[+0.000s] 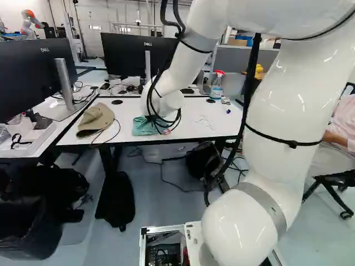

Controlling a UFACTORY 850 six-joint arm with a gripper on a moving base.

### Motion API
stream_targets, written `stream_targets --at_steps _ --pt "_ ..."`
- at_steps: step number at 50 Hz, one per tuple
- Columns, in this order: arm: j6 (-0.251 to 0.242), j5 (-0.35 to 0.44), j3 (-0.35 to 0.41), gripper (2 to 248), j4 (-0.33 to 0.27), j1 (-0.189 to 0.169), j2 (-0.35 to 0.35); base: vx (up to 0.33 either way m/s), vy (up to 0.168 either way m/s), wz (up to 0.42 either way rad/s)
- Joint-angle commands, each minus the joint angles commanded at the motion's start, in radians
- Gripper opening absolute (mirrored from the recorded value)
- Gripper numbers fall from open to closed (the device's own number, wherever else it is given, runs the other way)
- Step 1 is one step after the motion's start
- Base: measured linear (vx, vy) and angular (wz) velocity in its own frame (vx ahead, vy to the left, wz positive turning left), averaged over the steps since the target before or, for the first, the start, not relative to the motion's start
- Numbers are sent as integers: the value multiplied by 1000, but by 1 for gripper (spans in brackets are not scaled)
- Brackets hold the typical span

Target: Clean the table with the green towel

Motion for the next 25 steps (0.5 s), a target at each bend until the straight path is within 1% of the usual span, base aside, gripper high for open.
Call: stream_targets --at_steps 25 --pt "0 0 14 23 0 0 73 0 0 0"
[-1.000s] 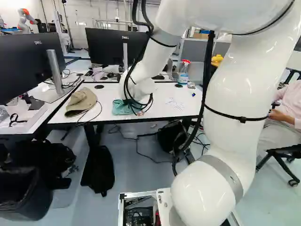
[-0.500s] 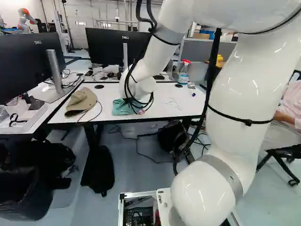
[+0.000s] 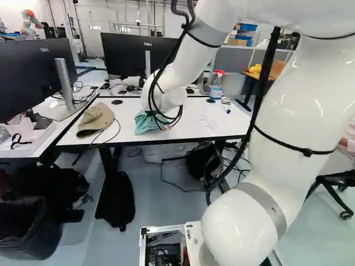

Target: Clean the table with the green towel

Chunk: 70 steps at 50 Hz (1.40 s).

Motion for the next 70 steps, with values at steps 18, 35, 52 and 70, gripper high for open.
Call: stream_targets --at_steps 18,35,52,70 --pt "0 0 21 23 0 -4 64 0 0 0" --pt "0 0 106 23 0 -27 155 0 0 0" --pt "0 0 159 23 0 -75 210 0 0 0" --pt "0 0 187 23 0 -138 240 0 0 0"
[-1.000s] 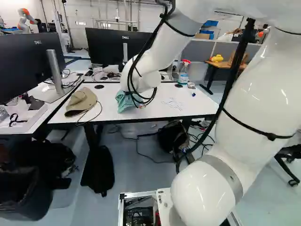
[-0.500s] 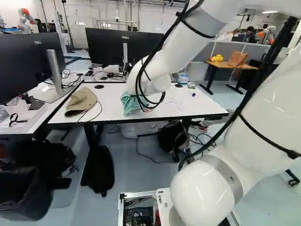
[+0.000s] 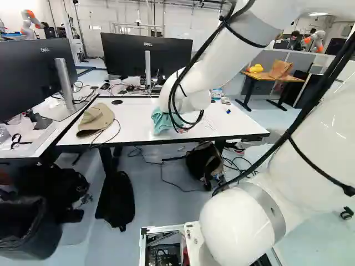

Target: Clean the table with the green towel

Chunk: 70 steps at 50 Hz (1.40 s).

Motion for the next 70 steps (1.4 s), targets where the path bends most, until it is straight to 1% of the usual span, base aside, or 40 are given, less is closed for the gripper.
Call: stream_targets --at_steps 28,70 --pt "0 0 27 23 0 -104 29 0 0 0" --pt "0 0 16 23 0 -264 17 0 0 0"
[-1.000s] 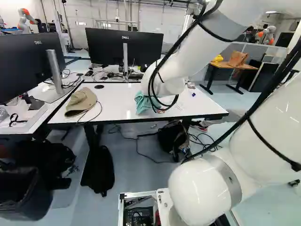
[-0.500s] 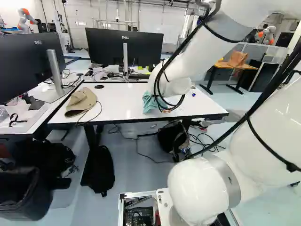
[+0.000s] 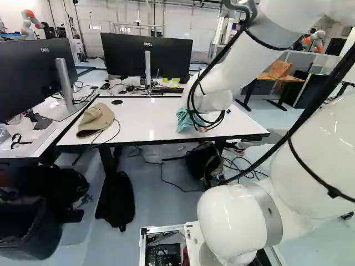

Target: Clean the table with the green towel

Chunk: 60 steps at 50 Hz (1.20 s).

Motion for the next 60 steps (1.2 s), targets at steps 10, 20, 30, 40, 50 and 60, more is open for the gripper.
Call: stream_targets --at_steps 10,20,30,40,50,60 --pt "0 0 -7 23 0 -38 -8 0 0 0" --pt "0 0 -12 23 0 -75 -13 0 0 0" --pt "0 0 -17 23 0 -112 -19 0 0 0" --pt "0 0 -25 23 0 -149 -27 0 0 0" --pt "0 0 -34 23 0 -186 -37 0 0 0" --pt "0 0 -46 23 0 -223 -50 0 0 0"
